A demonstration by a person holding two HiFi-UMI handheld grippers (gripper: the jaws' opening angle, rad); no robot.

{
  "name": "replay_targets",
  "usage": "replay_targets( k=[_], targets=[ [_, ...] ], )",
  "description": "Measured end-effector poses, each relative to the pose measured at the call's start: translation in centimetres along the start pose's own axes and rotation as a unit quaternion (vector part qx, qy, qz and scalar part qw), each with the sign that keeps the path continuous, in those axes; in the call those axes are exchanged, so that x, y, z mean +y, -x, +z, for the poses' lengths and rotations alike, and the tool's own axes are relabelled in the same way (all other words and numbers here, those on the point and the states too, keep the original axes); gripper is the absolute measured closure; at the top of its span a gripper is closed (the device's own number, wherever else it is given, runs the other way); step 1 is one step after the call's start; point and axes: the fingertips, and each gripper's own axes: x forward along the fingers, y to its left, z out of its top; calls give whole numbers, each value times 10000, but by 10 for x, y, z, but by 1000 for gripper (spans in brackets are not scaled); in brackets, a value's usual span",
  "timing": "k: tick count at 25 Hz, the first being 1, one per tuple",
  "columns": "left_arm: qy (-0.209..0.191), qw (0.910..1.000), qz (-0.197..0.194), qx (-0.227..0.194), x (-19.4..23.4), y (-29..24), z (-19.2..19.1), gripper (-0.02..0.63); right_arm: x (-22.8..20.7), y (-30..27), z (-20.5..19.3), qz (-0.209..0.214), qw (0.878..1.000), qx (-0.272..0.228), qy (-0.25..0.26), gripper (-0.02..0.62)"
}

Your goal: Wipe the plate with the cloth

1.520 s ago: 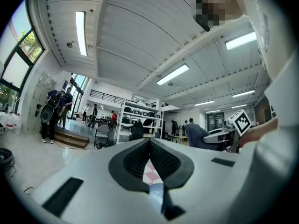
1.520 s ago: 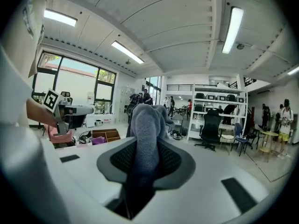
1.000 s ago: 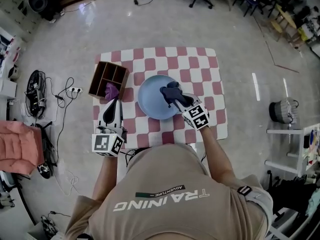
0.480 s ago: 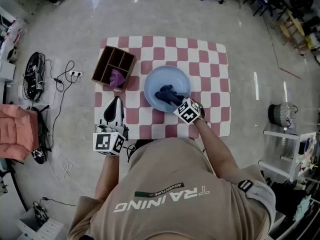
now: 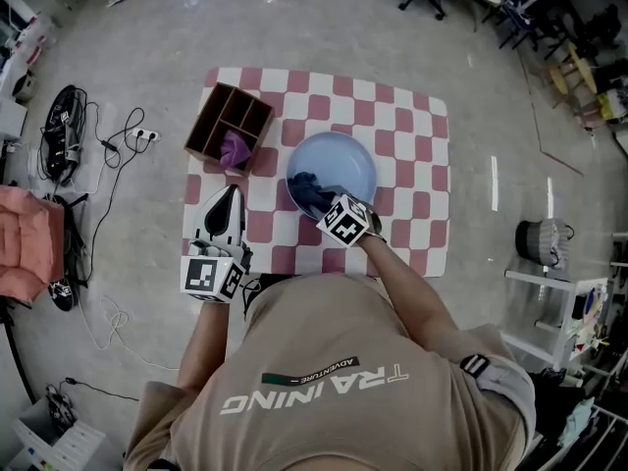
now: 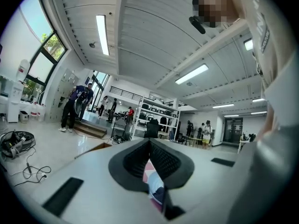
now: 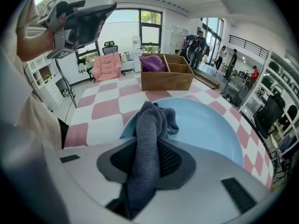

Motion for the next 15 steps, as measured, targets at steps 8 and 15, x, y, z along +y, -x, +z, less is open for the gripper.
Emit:
replay_targets(
  k=[8, 15],
  targets=[
    [39, 9999, 5, 98, 0, 1, -8, 594, -55, -27, 36, -260, 9984, 223, 441, 480],
    [30, 9996, -134, 226, -7, -3, -16, 594, -119, -27, 21, -943, 9947, 394, 69, 480]
  ],
)
